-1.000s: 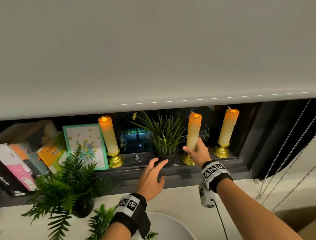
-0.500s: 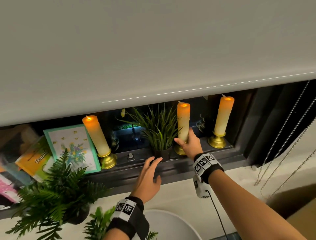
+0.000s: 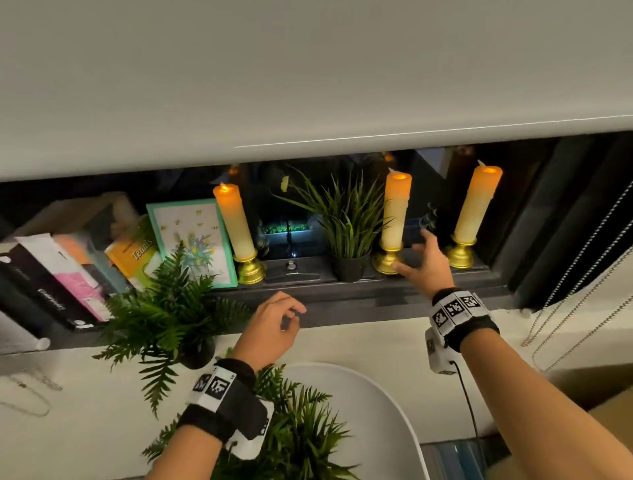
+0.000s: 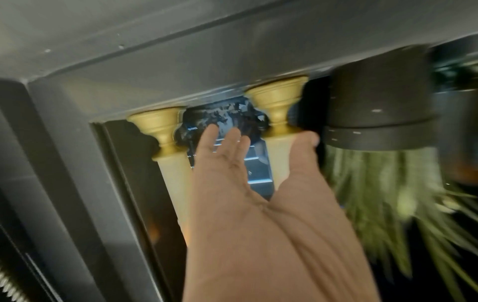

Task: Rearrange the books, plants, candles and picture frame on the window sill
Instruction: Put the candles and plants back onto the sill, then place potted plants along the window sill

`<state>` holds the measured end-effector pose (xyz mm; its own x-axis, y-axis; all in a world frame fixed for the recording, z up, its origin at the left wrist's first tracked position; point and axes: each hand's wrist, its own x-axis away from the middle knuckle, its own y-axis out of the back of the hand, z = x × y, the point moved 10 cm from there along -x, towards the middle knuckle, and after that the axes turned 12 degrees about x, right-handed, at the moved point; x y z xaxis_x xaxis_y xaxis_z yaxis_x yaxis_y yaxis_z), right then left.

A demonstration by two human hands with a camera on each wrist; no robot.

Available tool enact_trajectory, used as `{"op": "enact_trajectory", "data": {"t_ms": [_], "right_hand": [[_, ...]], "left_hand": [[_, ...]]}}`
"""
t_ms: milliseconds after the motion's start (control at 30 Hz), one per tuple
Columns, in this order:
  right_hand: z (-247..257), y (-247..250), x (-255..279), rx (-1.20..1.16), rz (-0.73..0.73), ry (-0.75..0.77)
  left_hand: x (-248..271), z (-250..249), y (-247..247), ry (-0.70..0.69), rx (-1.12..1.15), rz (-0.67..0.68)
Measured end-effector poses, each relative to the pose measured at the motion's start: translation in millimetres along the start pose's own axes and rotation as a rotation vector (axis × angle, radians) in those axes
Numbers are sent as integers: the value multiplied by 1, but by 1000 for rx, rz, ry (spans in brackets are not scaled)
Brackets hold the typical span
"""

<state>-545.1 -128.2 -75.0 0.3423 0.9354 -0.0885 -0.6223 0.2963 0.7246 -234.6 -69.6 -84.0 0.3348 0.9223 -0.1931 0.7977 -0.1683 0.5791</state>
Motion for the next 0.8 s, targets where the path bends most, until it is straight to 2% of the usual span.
{"op": "enact_trajectory", "data": {"t_ms": [100,233,367,400,467,533,567,633,800], "right_hand": [[0,-3,33,13,-29,30],[21,-36,94,7,78,150],[38,-76,146,39,162,216],[40,-89,157,45,231,220],[48,-125,187,85,487,273],[52,-162,226,219,777,368],[49,-175,242,316,859,414],[41,-190,256,452,875,459],[34,-191,254,505,708,460]], "left_hand": [[25,2,17,38,34,-30],[57,3,22,85,46,-37],[83,10,9,124,46,21],[90,11,3,130,39,51],[103,14,-8,142,21,111],[113,21,-14,160,-7,144],[118,26,-15,175,-26,155],[126,37,-17,208,-59,176],[139,49,-32,239,-68,246]]}}
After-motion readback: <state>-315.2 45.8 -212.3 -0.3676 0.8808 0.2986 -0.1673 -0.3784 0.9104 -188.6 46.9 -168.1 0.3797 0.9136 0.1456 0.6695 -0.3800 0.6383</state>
